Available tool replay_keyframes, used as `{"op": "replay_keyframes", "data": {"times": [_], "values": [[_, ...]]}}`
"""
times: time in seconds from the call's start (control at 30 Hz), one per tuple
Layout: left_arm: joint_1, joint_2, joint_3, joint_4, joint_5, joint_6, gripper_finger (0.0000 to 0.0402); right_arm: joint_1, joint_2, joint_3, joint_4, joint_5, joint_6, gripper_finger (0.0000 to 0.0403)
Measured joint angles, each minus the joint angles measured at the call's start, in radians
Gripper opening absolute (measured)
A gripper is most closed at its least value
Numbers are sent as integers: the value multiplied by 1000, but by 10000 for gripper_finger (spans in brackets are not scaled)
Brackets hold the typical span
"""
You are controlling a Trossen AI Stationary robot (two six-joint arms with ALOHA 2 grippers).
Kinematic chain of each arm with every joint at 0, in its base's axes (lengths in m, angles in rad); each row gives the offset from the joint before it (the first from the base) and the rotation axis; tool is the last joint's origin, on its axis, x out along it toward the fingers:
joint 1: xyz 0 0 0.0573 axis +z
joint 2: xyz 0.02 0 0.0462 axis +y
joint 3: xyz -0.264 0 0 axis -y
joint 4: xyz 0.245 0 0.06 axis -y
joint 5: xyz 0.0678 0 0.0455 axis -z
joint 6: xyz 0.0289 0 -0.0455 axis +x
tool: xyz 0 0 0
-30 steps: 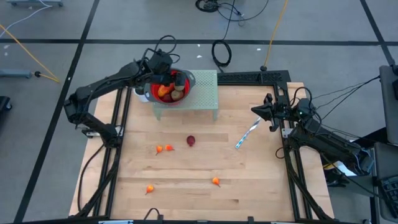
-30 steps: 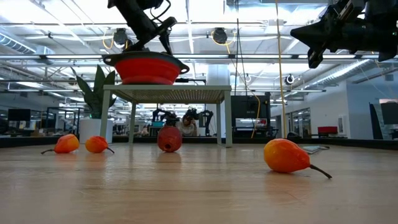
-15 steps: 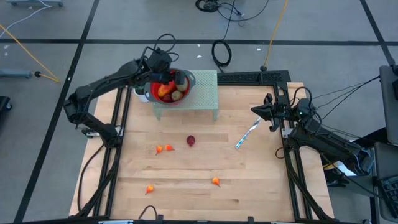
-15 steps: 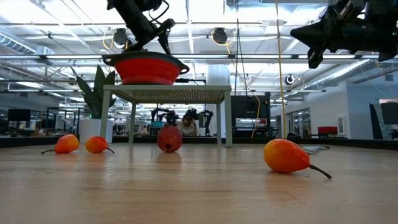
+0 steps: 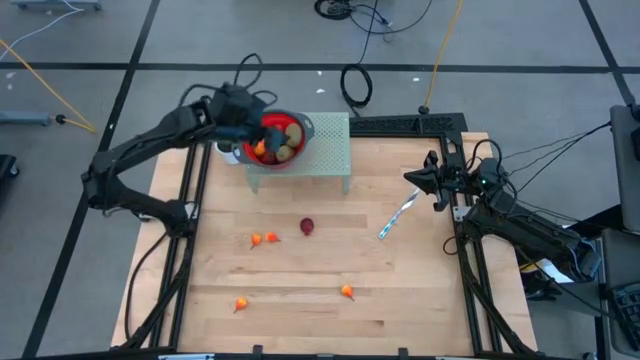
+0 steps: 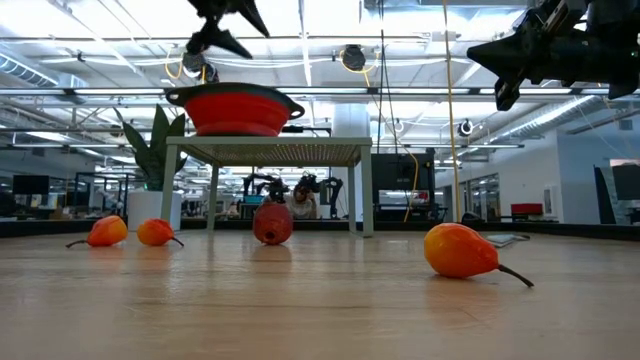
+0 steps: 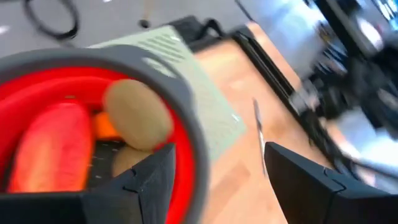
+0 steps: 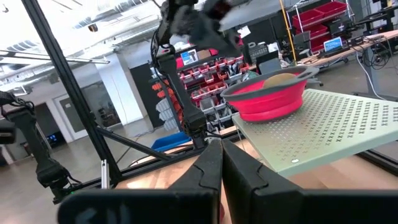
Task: Pick & Place Fruit
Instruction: Put the pomegranate into the red strainer bowl on the shelf
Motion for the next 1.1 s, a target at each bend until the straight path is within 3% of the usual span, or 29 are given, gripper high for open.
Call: {"op": "replay_keyframes", "data": {"times": [0.3, 0.53, 0.8, 1.1], "values": [[-254, -44, 0, -148, -107, 59, 246, 0, 0, 0, 0, 0, 0, 0], [-411, -44, 1, -219, -138, -57, 246, 0, 0, 0, 0, 0, 0, 0], [-569, -42, 1, -223, -242, -218, 246, 0, 0, 0, 0, 0, 4, 0], [-684, 57, 0, -223, -307, -351, 246, 0, 0, 0, -8, -2, -43, 0]]}}
